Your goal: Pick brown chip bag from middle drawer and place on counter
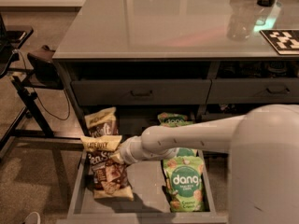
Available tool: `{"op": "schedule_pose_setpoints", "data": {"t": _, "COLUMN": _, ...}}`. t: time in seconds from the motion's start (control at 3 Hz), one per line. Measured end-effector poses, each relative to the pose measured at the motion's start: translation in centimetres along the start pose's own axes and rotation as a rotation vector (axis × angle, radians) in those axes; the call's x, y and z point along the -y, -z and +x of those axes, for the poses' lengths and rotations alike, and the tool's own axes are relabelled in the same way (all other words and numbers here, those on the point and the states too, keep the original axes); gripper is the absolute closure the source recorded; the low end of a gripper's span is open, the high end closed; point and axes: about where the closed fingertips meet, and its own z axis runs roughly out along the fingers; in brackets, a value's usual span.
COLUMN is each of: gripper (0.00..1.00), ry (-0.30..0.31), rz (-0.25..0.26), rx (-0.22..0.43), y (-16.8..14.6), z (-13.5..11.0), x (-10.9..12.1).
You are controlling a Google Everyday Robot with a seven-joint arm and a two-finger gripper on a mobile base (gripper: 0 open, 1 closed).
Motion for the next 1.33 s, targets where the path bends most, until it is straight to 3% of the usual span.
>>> {"op": "schedule_pose_setpoints", "data": {"t": 0.33, "gripper": 1.00, "ry": 0.042, "rz": -0.012, "rx": 0.025, "y": 2.4, "z": -1.0, "x": -0.6}}
{"op": "schedule_pose_setpoints", "data": {"t": 0.67, "gripper": 1.00, "ry": 0.013, "rz": -0.091, "rx": 0.003, "y": 0.8, "z": -0.3, "x": 0.3}}
{"op": "schedule_pose_setpoints", "data": {"t": 1.0, "gripper": 1.00, "ry": -0.056, "rz": -0.199, "rx": -0.026, "y": -2.9, "z": 1.0, "x": 2.3}}
{"op": "schedule_pose_setpoints", "data": {"t": 1.33, "gripper": 1.00, "ry": -0.037, "rz": -0.237, "rx": -0.002, "y": -1.4, "z": 0.3, "x": 2.5}}
